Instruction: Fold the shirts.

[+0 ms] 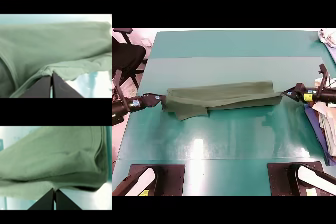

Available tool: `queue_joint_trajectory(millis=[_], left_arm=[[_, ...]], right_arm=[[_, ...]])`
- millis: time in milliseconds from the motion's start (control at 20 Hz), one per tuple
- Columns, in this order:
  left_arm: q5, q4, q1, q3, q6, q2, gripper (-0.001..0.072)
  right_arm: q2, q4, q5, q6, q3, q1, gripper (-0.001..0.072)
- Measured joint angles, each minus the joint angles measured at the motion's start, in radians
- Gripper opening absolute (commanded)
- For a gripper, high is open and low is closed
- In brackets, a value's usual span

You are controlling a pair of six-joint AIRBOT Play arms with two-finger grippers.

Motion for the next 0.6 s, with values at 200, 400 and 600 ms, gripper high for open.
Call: queue_joint_trajectory(millis=[200,400,600], left_arm=[[0.275,-0.015,-0.153,0.0,0.072,-0.003,0.0027],[0.557,-0.019,-0.244,0.0,0.103,-0.005,0.0026],[0.676,-0.019,-0.272,0.0,0.114,-0.005,0.0026]], right_arm=[[-0.132,0.0,0.004,-0.008,0.106,0.041,0.002],[-0.241,0.001,0.004,-0.01,0.198,0.061,0.002],[-0.315,0.001,0.004,-0.01,0.264,0.064,0.002]])
